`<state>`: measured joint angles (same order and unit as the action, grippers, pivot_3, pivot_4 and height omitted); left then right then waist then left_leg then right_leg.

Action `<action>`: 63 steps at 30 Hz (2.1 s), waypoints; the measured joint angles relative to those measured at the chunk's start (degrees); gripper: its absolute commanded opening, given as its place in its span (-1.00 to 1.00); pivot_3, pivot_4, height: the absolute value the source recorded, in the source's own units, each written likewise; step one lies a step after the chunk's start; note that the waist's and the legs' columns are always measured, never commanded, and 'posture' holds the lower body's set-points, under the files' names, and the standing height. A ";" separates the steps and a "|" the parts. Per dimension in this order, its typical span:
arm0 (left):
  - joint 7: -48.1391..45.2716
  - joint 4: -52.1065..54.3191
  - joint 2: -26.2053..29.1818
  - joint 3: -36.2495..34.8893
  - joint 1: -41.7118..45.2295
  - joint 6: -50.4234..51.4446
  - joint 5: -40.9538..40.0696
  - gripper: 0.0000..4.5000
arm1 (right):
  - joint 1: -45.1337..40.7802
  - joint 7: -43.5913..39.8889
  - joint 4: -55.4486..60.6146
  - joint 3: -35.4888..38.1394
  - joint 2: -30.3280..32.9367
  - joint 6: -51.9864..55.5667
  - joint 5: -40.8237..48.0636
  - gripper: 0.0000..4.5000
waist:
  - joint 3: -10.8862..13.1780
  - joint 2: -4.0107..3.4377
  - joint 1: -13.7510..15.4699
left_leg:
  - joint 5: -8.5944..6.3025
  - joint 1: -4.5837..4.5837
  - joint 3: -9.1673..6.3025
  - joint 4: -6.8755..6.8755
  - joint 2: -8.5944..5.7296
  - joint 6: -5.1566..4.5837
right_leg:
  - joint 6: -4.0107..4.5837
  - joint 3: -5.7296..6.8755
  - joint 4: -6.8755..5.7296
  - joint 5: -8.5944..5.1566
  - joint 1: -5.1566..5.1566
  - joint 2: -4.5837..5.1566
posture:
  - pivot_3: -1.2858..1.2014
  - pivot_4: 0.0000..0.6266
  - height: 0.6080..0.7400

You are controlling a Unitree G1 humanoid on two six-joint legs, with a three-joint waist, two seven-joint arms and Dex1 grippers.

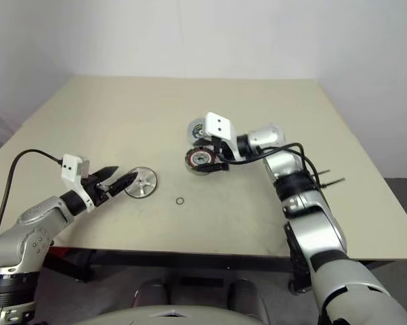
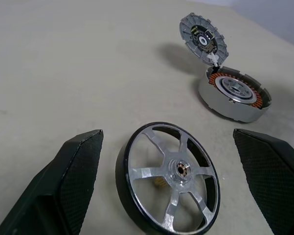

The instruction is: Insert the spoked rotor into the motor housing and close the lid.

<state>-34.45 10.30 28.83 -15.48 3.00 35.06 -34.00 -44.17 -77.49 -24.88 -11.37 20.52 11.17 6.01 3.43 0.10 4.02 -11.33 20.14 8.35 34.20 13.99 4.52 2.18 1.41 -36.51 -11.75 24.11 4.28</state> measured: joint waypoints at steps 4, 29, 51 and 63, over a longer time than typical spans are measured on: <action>-0.37 -0.80 0.34 0.07 1.56 0.71 -0.02 1.00 | 5.43 2.45 6.42 3.65 -1.71 13.61 8.36 0.66 | 0.02 -0.03 0.00 | 0.07 -0.13 0.00 -0.02 0.01 0.12 | -0.03 -0.05 -0.13 -0.01 -0.01 -0.02 | 0.03 -1.00 1.00; -2.78 -3.19 2.63 2.14 5.40 2.57 0.18 1.00 | 10.25 9.11 -10.30 -9.33 -3.73 -19.07 -6.04 0.66 | -0.03 0.05 -0.37 | 0.09 -0.13 -0.01 -0.12 -0.02 0.16 | -0.39 -0.04 -0.05 -0.23 -0.18 0.00 | 0.03 -1.00 1.00; -2.19 -2.56 2.65 2.13 4.17 2.97 0.15 1.00 | 9.08 7.31 -12.66 -8.11 -7.67 -14.25 -5.04 0.66 | -0.05 0.07 -1.79 | 0.09 -0.14 -0.01 -0.21 0.00 0.17 | -0.14 -0.03 -0.05 -0.09 -0.13 -0.02 | 0.03 -1.00 1.00; -1.70 -1.24 2.65 2.13 3.55 3.14 0.09 1.00 | 9.04 7.46 -12.67 -8.72 -11.24 -13.12 -5.12 0.66 | -0.04 0.06 -1.78 | 0.09 -0.13 -0.01 -0.29 0.00 0.17 | -0.12 -0.02 0.00 -0.09 -0.08 -0.02 | 0.03 -1.00 1.00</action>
<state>-36.15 9.05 31.48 -13.35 6.54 38.20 -33.91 -35.13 -70.02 -37.55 -20.09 9.27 -1.95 0.89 3.39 0.16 2.25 -11.24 20.01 8.34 33.92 13.98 4.69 2.06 1.39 -36.51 -11.83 24.03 4.26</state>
